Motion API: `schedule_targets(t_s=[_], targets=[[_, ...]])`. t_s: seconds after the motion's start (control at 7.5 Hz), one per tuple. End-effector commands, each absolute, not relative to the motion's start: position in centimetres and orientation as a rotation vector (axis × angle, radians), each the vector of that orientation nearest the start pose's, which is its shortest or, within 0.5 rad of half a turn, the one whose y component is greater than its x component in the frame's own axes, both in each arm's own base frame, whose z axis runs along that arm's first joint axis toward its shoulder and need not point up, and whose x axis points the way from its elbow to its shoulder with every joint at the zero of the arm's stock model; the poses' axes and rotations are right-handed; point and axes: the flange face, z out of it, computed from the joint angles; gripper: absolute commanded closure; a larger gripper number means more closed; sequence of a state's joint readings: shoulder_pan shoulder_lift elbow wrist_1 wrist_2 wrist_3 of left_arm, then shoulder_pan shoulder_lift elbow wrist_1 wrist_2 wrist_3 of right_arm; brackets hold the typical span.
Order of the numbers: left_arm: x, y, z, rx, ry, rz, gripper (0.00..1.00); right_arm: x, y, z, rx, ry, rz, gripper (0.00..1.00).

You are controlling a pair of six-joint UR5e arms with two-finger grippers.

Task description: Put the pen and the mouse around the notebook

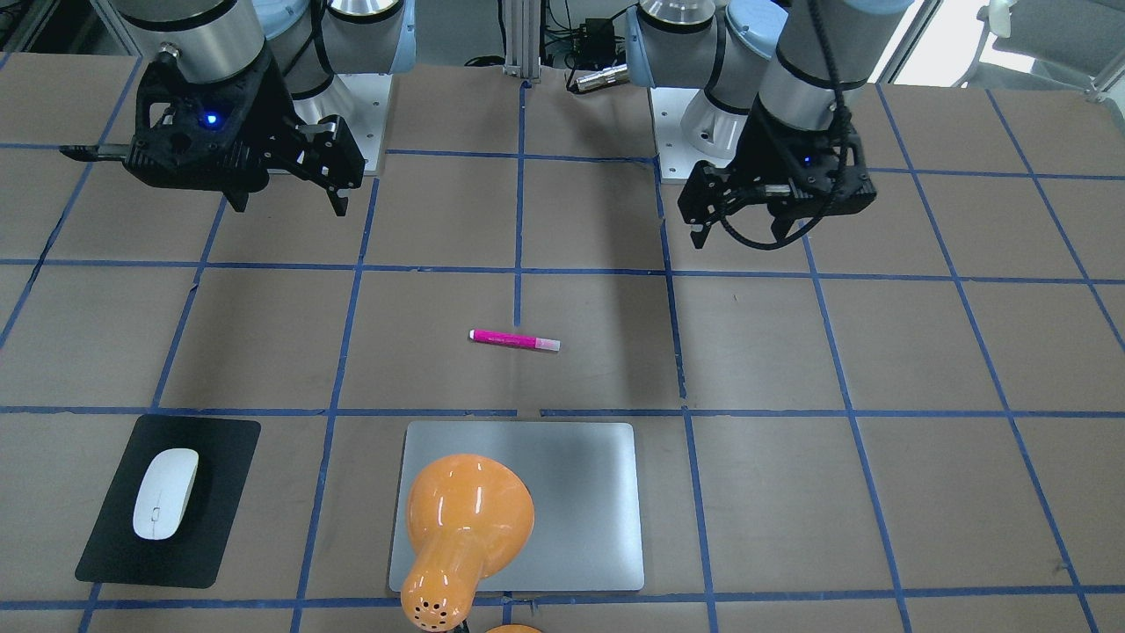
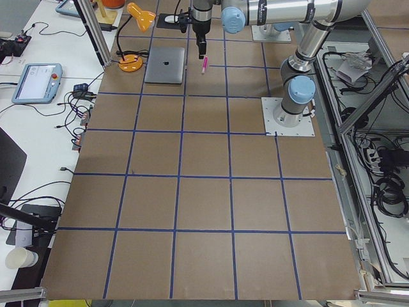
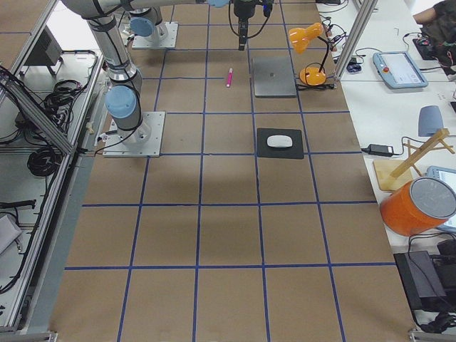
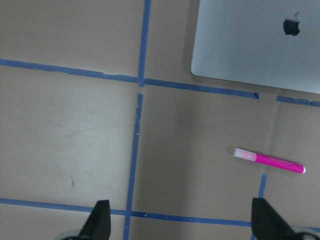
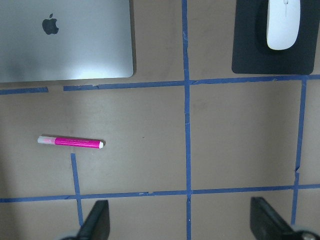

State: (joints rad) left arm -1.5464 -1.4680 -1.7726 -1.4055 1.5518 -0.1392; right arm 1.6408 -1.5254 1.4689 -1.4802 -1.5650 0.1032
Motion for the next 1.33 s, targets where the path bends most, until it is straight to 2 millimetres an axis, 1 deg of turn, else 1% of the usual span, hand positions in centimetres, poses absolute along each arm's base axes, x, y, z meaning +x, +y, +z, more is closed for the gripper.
schedule_targets(t_s=[0.0, 0.13, 0.4, 0.53, 0.67, 0.8, 0.93, 1.07, 1.2], targets=[[-10.8, -45.1, 46.6, -0.281, 3.128, -0.128, 0.0, 17.0, -52.3, 49.8, 0.048, 3.144, 0.075, 0.0], [-10.8, -45.1, 46.6, -0.282, 3.128, -0.128, 0.0, 17.0, -52.4, 50.4, 0.048, 3.145, 0.058, 0.0], [-11.4, -45.5, 45.7, -0.284, 3.132, -0.097, 0.0, 17.0, -52.6, 50.2, 0.048, 3.147, 0.062, 0.0], [-12.8, -45.2, 45.6, -0.237, 3.135, -0.092, 0.0, 17.0, -52.5, 50.3, 0.048, 3.147, 0.06, 0.0], [-13.8, -45.7, 46.6, -0.2, 3.13, -0.083, 0.0, 16.9, -52.6, 50.4, 0.051, 3.147, 0.057, 0.0], [-14.0, -47.0, 48.2, -0.24, 3.133, -0.041, 0.0, 16.9, -52.6, 50.4, 0.051, 3.145, 0.058, 0.0], [-14.0, -47.5, 48.4, -0.245, 3.128, -0.013, 0.0, 17.0, -52.6, 50.4, 0.048, 3.144, 0.053, 0.0], [-13.9, -47.7, 48.5, -0.222, 3.131, -0.029, 0.0, 16.9, -52.6, 50.5, 0.051, 3.144, 0.053, 0.0], [-13.6, -48.2, 49.5, -0.221, 3.13, -0.063, 0.0, 16.9, -52.6, 50.4, 0.051, 3.142, 0.053, 0.0]])
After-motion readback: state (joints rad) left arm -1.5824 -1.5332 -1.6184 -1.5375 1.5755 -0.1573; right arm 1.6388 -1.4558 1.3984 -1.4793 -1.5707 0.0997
